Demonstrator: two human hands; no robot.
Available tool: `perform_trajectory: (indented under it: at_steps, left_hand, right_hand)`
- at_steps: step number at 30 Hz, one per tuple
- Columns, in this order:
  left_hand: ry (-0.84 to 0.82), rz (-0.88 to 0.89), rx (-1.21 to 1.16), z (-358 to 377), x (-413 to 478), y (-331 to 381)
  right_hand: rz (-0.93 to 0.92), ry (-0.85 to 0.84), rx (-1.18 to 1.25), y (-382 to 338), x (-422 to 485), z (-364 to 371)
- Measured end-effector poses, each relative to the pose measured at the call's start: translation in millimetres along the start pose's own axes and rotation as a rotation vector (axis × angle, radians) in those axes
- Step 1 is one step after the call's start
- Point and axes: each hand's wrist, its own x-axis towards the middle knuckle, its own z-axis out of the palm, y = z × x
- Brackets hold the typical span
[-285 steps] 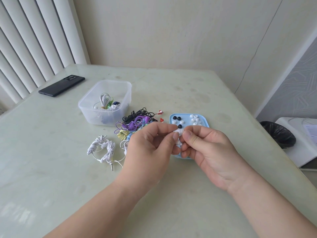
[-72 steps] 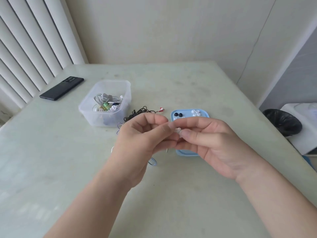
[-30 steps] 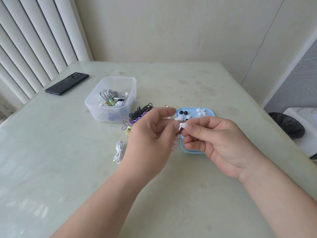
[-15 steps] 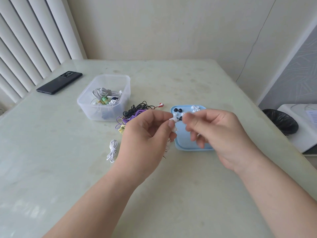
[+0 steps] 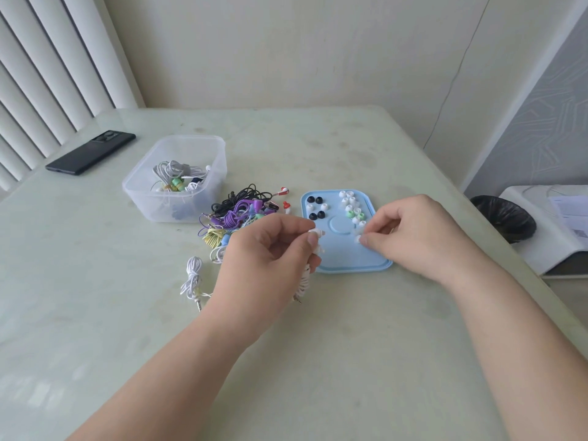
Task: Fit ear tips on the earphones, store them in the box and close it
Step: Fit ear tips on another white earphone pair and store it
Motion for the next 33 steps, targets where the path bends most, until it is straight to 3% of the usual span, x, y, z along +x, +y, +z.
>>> perform_trajectory:
  at_steps: [8, 10, 12, 15, 18, 27, 33]
  left_hand:
    - [0.004, -0.017, -0.034, 0, 0, -1]
    - [-0.001, -0.012, -0.049, 0, 1, -1]
    - [-0.003, -0.007, -0.065, -1, 1, -1]
    - [-0.009, 0.002, -0.098, -2, 2, 0]
    - [-0.029, 0.035, -0.132, -4, 1, 1]
    - [-0.058, 0.14, -0.204, -4, -1, 4]
    - [-0.04, 0.14, -0.2, -4, 1, 2]
  right_hand:
    - [-0.02, 0.012, -0.105, 0, -2, -4]
    - [-0.046, 0.056, 0.007, -3, -5, -9]
    - [-0.072, 0.064, 0.268, -11, -8, -11]
    - [-0.05, -0.057, 0.663, -25, -16, -4]
    - [0.018, -0.209, 0.908, -32, -20, 8]
    - [0.013, -0.341, 1.059, -32, -19, 18]
    - [0.013, -0.334, 1.051, -31, -19, 24]
